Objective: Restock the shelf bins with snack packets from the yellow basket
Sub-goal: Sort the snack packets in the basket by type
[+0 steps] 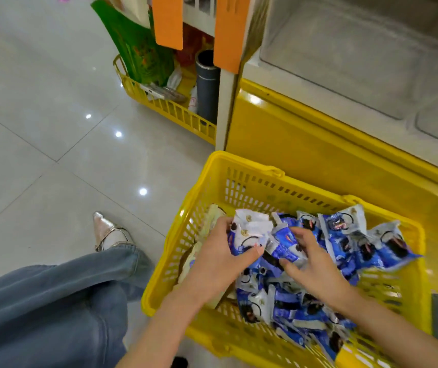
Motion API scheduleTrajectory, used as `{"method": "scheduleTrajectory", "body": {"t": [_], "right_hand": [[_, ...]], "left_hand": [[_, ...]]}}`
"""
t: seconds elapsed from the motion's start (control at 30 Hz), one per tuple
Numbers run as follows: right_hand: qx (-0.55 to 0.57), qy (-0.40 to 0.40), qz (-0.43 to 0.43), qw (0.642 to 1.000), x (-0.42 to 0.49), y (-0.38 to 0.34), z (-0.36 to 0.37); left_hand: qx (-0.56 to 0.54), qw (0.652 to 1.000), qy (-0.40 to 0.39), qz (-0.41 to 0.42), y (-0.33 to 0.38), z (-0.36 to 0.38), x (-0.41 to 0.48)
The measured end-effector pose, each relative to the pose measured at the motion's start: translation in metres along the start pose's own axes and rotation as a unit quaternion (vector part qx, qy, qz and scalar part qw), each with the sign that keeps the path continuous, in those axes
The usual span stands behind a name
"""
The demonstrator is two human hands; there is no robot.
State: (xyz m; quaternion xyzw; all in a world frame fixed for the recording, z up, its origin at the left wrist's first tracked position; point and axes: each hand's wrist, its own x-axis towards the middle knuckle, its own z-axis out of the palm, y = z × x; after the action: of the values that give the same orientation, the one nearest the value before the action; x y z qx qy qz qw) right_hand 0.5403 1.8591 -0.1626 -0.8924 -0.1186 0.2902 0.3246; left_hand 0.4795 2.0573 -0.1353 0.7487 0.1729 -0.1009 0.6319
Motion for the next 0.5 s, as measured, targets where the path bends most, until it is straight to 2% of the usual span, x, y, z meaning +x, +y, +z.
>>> {"method": "scheduleTrajectory", "body": {"t": [0.17, 0.27, 0.37, 0.43, 0.5], "right_hand": [[-0.068, -0.078, 0.030, 0.994, -0.059, 0.051, -0.032], [-0.077, -0.126, 0.067, 0.987, -0.080, 0.077, -0.038], [-0.190, -0.180, 0.110, 0.959, -0.090, 0.095, -0.037], [-0.238, -0.171, 0.109, 0.950, -0.088, 0.091, -0.039], [-0.226, -0.088, 0.069, 0.968, -0.080, 0.076, -0.045]], "left_hand": [[0.181, 0.974, -0.131, -0.036, -0.034, 0.068, -0.017], [0.218, 0.956, -0.192, -0.034, -0.040, 0.096, -0.027], [0.276, 0.923, -0.266, -0.014, -0.039, 0.120, -0.033], [0.349, 0.888, -0.296, 0.035, -0.032, 0.128, -0.035], [0.364, 0.890, -0.261, 0.088, -0.018, 0.123, -0.032]]}}
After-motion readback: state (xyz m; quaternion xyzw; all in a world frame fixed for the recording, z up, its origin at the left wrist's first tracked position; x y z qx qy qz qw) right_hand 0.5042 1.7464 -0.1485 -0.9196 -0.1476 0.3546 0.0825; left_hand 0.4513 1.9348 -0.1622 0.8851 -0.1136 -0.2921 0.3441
